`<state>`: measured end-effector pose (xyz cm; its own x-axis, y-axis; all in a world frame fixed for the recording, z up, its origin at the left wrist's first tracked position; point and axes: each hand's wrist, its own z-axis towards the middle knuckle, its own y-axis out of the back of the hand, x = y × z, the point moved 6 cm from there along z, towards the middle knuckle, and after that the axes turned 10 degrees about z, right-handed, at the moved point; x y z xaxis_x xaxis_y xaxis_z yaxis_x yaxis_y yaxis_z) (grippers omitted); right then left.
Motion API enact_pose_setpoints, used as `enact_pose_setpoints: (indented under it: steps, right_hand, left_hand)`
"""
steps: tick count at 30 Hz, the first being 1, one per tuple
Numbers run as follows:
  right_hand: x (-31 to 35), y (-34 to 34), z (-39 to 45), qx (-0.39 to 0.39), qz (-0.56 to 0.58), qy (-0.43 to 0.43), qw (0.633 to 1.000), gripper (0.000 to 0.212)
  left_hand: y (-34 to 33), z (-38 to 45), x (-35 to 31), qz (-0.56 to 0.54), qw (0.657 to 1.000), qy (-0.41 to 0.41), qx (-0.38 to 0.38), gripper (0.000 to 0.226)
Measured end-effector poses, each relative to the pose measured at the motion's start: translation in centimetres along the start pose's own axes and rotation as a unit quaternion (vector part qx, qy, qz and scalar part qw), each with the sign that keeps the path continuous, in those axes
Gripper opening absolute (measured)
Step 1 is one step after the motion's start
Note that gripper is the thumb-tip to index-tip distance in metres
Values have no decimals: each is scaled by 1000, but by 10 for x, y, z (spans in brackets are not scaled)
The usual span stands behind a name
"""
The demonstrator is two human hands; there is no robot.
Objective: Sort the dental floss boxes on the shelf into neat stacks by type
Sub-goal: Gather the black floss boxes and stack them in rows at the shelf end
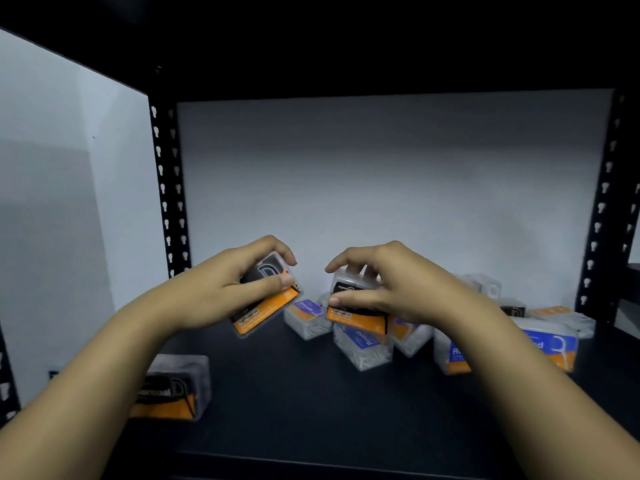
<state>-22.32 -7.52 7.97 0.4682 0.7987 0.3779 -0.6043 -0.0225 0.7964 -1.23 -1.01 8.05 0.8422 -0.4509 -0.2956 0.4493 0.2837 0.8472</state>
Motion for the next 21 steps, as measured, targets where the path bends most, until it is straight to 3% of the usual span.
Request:
enact_pose_setpoints:
  steps: [8,13,21]
  right_hand:
    - [45,-48,18,9,16,2,1000,54]
    - [67,-83,27,24,38,1,999,53]
    - [86,-127,22,65,36,-44,996,45]
  left_hand:
    - [41,-34,41,1,1000,-14,-24,47]
    - [54,-51,68,-34,999,-17,-31,38]
    - [63,-71,110,17,1000,6,-22,33]
